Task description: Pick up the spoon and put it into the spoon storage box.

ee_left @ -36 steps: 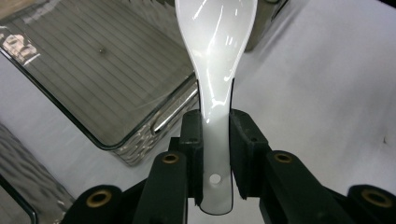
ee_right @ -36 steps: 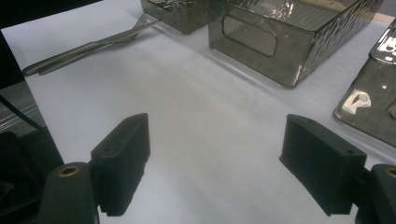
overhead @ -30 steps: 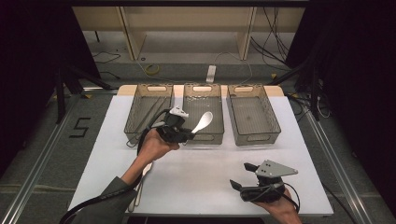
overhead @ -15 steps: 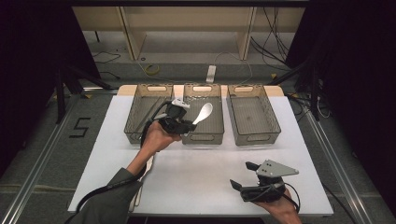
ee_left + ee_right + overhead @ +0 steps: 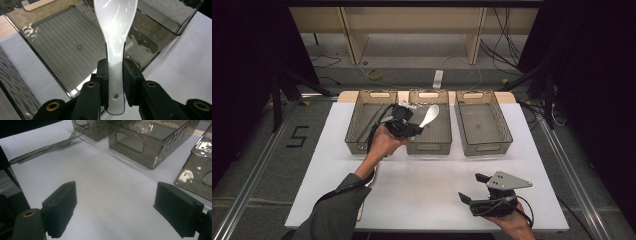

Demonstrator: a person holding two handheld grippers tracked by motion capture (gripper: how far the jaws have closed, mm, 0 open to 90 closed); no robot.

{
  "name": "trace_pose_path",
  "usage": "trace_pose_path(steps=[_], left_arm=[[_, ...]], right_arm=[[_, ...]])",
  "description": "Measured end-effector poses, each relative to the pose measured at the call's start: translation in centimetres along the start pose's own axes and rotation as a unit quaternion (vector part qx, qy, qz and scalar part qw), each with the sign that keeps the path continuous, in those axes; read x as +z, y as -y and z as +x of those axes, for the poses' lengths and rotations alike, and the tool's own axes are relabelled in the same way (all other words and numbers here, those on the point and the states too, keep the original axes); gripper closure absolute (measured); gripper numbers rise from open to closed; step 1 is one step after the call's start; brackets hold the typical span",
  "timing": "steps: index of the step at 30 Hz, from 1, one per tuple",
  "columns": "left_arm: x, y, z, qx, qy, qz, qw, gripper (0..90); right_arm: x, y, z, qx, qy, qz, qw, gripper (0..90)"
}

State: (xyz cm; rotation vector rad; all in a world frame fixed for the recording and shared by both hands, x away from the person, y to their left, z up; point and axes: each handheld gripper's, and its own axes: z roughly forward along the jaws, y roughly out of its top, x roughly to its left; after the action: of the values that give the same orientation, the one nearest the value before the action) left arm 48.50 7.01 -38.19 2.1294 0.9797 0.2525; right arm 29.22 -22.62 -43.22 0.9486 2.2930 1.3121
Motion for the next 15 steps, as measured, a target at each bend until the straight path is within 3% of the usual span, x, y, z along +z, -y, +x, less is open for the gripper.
trace_pose_path(steps=[15], left_arm=[[1.4,-1.2,0.8,-0.017,-0.013,-0.003,0.9998,75.8]], right_arm=[[0.0,0.0,0.1,0.002,-0.003,-0.002,1.0,19.0]])
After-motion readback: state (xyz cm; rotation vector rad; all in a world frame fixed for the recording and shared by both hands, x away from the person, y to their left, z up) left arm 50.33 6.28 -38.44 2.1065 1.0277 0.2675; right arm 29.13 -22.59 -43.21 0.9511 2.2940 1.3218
